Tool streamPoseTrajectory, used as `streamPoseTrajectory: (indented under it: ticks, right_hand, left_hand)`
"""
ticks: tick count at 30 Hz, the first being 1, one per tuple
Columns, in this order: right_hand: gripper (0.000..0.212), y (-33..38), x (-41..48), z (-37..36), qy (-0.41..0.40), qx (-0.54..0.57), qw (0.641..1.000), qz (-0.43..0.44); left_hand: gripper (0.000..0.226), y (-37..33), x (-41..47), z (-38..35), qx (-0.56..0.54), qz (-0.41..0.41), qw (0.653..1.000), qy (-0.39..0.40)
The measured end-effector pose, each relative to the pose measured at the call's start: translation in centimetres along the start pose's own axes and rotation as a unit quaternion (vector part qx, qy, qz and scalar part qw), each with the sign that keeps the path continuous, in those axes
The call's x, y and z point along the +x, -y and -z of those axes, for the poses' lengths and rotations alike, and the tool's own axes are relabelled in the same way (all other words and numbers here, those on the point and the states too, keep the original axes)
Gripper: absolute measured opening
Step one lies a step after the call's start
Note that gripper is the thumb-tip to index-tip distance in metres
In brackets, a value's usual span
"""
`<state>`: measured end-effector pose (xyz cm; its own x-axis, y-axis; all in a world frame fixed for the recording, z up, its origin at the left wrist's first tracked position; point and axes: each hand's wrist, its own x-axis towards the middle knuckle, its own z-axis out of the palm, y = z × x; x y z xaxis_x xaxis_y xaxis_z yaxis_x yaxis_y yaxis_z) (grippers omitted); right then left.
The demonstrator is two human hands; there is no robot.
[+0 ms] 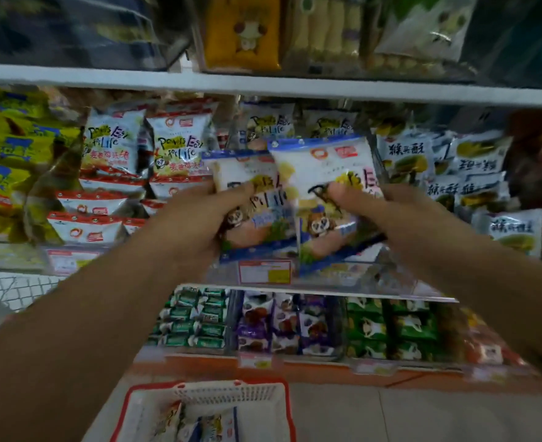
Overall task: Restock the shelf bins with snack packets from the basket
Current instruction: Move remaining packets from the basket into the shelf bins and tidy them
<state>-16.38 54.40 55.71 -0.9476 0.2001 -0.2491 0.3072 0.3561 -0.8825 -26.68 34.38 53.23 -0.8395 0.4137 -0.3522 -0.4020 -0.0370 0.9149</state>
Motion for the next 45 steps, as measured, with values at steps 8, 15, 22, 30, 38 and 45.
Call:
streamPoseTrajectory:
  ticks: [8, 15, 22, 30, 38, 45]
  right_hand:
    - [0.078, -0.9, 9.9, 3.2, -0.261, -0.166, 0.947, 0.084]
    - [0.081, -2.8, 13.9, 3.6, -0.299, -0.259, 0.917, 0.050]
    - [0.074, -3.7, 16.2, 3.4, -0.312, -0.352, 0.881, 0.053]
    - [0.071, -3.5, 13.8, 2.5, -0.266, -0.461, 0.821, 0.207]
    - [0.079, -3.4, 15.8, 1.5, -0.138, -0.572, 0.799, 0.120]
    - [0.074, -3.3, 16.2, -0.4, -0.114, -0.515, 0.849, -0.003]
  left_hand:
    - [0.046, -3.0, 10.9, -2.8, 0.148, -0.113, 0.970, -0.154]
    - [0.037, -2.8, 15.8, -3.3, 0.242, -0.147, 0.939, -0.193]
    - [0.036, -1.6, 17.4, -2.9, 0.339, -0.224, 0.883, -0.234]
    - [0.048, 0.5, 14.1, -2.8, 0.483, -0.382, 0.771, -0.159]
    - [0.067, 2.1, 14.4, -3.2, 0.716, -0.262, 0.646, -0.047]
    - [0.062, 1.7, 15.2, -3.2, 0.734, -0.190, 0.652, 0.006]
